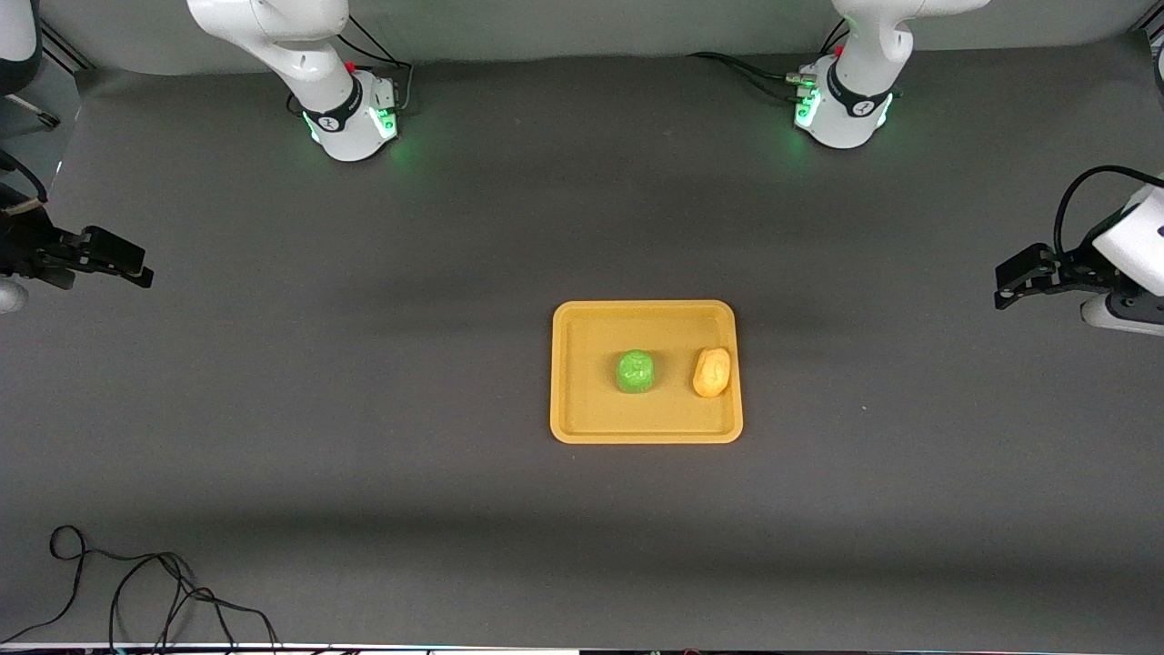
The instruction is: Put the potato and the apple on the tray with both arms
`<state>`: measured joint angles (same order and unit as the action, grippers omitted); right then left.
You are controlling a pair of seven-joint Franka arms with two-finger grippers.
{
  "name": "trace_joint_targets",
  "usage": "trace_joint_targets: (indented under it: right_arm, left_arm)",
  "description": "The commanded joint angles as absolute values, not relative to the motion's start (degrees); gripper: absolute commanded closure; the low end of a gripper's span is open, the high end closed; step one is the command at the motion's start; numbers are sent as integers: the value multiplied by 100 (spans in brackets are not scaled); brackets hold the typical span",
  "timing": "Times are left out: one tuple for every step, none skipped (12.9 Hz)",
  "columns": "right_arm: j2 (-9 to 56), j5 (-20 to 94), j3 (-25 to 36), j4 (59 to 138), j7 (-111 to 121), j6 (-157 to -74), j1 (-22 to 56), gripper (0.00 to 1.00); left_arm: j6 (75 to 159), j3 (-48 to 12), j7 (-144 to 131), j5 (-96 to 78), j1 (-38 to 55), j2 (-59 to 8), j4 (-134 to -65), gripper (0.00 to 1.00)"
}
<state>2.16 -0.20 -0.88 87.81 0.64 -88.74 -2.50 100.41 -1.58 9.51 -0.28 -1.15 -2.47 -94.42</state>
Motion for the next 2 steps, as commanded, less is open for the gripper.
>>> trace_joint_targets:
  right_arm:
    - [141,237,-62,8824,88,-8842,-237,0]
    - [141,237,-53,8824,79,-8842,-246,0]
  left_arm:
    - [9896,-132,879,-62,-70,-316,-9264,0]
    - [9896,-132,905,-62,-88,-316,-9264,0]
